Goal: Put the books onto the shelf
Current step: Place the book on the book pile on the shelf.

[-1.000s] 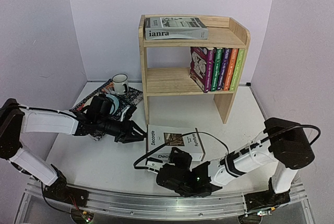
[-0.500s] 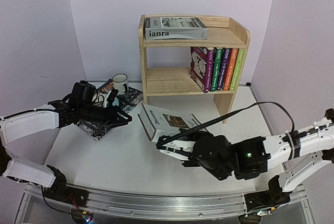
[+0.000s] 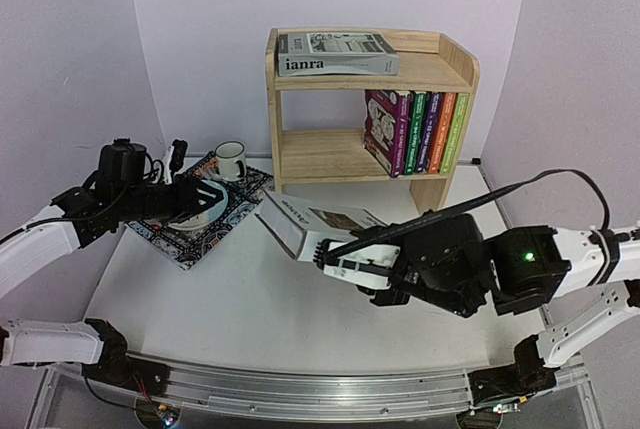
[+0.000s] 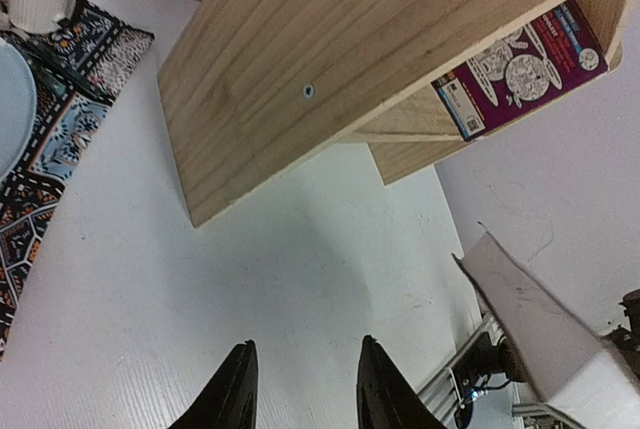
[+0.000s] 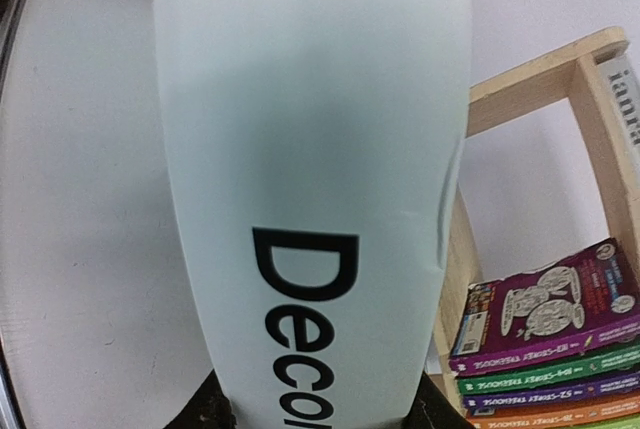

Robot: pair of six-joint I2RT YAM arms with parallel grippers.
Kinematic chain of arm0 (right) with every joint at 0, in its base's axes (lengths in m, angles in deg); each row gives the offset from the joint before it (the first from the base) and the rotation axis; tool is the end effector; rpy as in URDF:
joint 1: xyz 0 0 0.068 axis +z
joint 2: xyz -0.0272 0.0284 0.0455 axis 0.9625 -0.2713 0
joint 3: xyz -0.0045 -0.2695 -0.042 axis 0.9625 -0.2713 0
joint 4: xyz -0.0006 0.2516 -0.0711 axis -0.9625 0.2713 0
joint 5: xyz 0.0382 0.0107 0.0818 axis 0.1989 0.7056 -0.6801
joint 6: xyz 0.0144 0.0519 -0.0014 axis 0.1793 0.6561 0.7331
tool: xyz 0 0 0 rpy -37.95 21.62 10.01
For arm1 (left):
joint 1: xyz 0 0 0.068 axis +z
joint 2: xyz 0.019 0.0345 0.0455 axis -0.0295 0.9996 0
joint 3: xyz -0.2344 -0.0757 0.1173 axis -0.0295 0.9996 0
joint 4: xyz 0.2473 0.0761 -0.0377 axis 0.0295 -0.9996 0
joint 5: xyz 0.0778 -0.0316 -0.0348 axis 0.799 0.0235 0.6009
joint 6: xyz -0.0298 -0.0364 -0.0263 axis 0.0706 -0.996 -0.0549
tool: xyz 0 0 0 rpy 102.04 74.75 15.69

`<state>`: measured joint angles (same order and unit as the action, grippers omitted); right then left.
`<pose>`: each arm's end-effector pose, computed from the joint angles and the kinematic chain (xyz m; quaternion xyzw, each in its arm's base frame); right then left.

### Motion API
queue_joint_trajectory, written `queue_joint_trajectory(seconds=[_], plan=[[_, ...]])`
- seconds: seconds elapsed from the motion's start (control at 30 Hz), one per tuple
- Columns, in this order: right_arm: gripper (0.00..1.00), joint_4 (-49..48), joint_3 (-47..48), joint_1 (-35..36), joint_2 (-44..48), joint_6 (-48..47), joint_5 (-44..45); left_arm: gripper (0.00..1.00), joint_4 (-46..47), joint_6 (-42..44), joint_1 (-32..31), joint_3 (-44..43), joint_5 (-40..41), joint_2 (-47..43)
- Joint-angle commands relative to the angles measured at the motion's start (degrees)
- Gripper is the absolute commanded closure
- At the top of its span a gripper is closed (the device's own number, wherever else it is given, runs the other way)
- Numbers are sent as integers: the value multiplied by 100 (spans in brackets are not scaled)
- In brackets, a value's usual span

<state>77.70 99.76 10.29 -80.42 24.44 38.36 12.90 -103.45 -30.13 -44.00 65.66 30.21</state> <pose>0.0490 0.2838 0.3567 -0.5147 0.5583 0.0374 0.6496 0.1894 -0.1166 0.3091 0.0416 0.8405 -0.4024 0.3604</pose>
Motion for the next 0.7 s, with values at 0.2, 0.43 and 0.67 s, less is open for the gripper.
queue_joint_trajectory(seconds=[0.2,0.43,0.67], plan=[[94,-651,1816,26,287,-1637,-263,64,-74,166,14,-177,633,-235],[95,-1021,2885,11,-254,-3270,-109,65,-78,208,15,-173,648,-237],[96,-1141,3867,-180,-725,-4039,-351,65,-61,186,15,-175,602,-175]])
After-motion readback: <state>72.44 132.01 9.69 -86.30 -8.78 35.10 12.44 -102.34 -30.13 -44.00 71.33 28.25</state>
